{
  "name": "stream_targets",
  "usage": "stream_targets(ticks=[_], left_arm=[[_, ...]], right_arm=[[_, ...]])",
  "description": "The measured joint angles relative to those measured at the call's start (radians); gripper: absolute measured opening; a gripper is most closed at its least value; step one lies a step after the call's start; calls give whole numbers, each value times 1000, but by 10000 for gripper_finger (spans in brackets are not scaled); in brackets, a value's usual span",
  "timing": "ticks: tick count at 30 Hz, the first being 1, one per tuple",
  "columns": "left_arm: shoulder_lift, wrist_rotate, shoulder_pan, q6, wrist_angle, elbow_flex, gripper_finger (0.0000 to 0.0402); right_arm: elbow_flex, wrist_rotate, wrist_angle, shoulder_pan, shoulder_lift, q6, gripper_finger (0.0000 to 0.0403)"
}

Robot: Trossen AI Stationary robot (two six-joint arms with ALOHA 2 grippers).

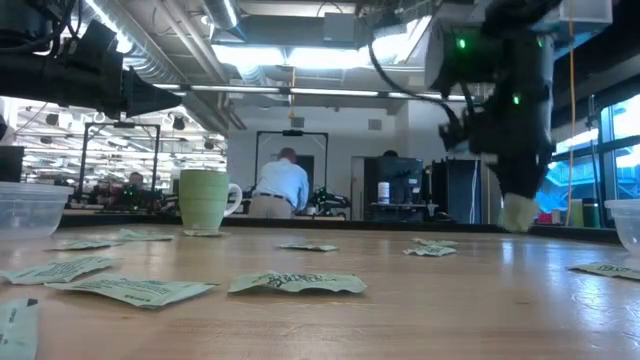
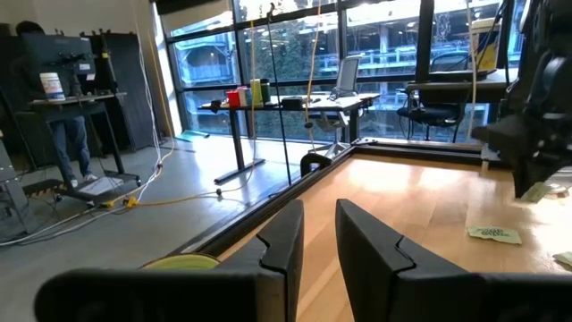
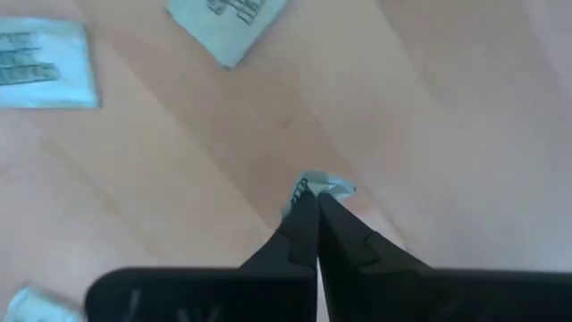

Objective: Pick and place items into bin
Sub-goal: Put the white stevia packet into the right transparent bin

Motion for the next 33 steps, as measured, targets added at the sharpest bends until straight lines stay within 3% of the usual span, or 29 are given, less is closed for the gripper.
stream_targets(ticks=[6, 12, 22, 33], left_arm=[[0, 0, 0, 0, 0, 0, 63], [0, 0, 0, 0, 0, 0, 63], [0, 0, 0, 0, -1, 0, 63], [0, 0, 0, 0, -5, 0, 63]], right_arm=[[152, 0, -285, 33, -43, 63, 1], [215, -1, -549, 118, -108, 271, 1], [21, -62, -522, 260, -271, 622, 1], [-173, -128, -319, 277, -280, 631, 1]])
